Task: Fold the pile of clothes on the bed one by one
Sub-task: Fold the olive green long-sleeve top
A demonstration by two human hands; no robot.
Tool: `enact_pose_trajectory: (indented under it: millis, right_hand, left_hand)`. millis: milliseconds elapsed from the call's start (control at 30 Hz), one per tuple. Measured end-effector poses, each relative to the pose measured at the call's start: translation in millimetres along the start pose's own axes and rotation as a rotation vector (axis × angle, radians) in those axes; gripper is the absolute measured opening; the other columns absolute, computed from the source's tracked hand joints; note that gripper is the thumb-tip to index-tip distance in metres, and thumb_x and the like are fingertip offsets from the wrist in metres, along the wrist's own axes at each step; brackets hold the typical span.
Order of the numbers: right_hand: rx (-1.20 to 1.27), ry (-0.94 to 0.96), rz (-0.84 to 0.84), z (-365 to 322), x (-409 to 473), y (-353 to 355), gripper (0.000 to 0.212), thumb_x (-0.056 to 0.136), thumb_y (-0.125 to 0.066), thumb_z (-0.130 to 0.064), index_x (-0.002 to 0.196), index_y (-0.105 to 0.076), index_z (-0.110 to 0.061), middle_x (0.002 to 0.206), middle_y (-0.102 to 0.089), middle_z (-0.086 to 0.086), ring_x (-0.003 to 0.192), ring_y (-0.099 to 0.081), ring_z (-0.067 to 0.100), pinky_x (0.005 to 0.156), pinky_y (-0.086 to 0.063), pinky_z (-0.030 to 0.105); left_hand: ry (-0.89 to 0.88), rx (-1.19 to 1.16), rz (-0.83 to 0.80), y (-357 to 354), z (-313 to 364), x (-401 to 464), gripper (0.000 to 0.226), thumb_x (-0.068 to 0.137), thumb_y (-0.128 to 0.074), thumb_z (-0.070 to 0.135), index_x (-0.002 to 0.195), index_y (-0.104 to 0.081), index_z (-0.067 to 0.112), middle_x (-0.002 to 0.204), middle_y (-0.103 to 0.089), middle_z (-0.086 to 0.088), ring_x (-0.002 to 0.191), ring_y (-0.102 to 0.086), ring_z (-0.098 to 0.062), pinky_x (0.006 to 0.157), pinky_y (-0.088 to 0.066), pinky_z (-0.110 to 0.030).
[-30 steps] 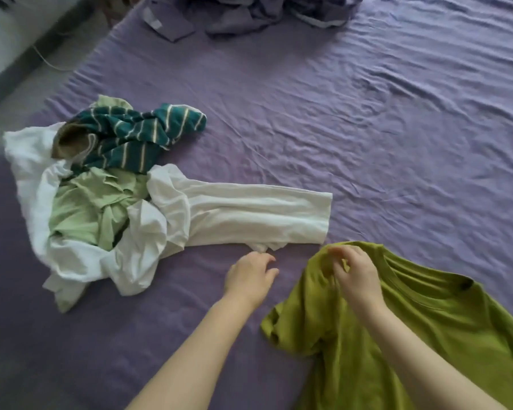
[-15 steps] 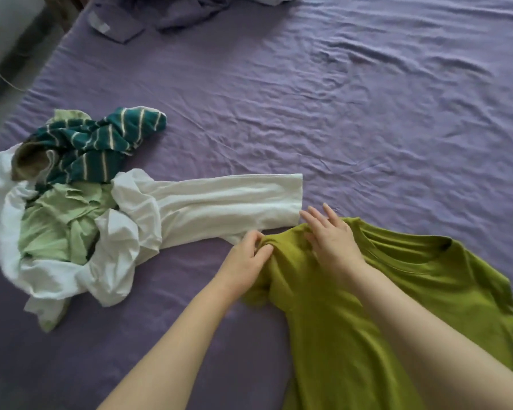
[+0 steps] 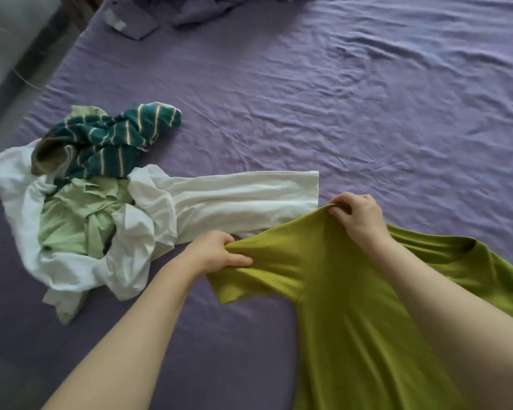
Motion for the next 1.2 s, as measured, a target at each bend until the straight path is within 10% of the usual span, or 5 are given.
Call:
enact_pose_trajectory:
  millis: [400,600,767,867,1200]
  right_hand:
    - [-0.255,0.215,0.139,15.5,-81.0,-29.6,0.042,0.077,-0.073,-0.007,0.118,-0.062,-0.003,0.127,-0.055,0.02,0.122,-0.048,0.041,0.1,-0.04,0.056]
    - [-0.332,0.237,0.055,-0.7,-56.1,-41.9,0.04,0.092,-0.057,-0.014,0.132,-0.052,-0.011,0.142,-0.045,0.012,0.138,-0.032,0.031,0.112,-0.019,0.052]
    - [-0.338,0.146,0.1,-3.2,-31.3,-33.2,0.013,0.091,-0.056,-0.014,0.099,-0.065,-0.01,0.094,-0.063,0.011,0.102,-0.051,0.035,0.1,-0.03,0.044]
    - [-0.286,0.145,0.079,-0.4,-35.7,-26.6,0.021,0.088,-0.059,-0.015,0.108,-0.062,-0.01,0.109,-0.062,0.011,0.111,-0.047,0.033,0.1,-0.03,0.043]
    - [-0.448,0.026,-0.018,104.5,-116.7,12.5,0.052,0.089,-0.062,-0.024,0.137,-0.047,-0.015,0.147,-0.037,0.017,0.139,-0.03,0.034,0.112,-0.023,0.052]
  left_hand:
    - [0.043,-0.033,0.787,-51.1,17.4,-12.5,0.031,0.081,-0.065,0.018,0.111,-0.058,0.014,0.118,-0.05,-0.011,0.112,-0.043,-0.031,0.096,-0.031,-0.033]
    - [0.21,-0.157,0.513,-62.2,-9.7,-8.5,0.056,0.087,-0.062,0.042,0.134,-0.048,0.015,0.129,-0.051,-0.01,0.12,-0.041,-0.03,0.102,-0.03,-0.035]
    - [0.195,-0.131,0.568,-53.8,-10.3,-1.4,0.021,0.084,-0.066,0.033,0.093,-0.058,0.015,0.102,-0.061,-0.01,0.103,-0.05,-0.03,0.082,-0.037,-0.034]
    - [0.333,-0.17,0.608,-49.5,-16.5,-8.1,0.016,0.087,-0.059,0.024,0.089,-0.044,0.017,0.098,-0.062,-0.009,0.092,-0.055,-0.029,0.07,-0.037,-0.033]
    - [-0.102,0.308,0.572,-105.0,79.9,-14.3,0.052,0.09,-0.051,0.029,0.14,-0.037,0.026,0.152,-0.024,-0.005,0.142,-0.017,-0.022,0.117,-0.009,-0.04]
Point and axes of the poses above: each hand's wrist, its own x-axis towards the middle knuckle, its own y-axis out of the back of the hand, z = x × y, the point moved 2 cm from there along x, towards the middle knuckle
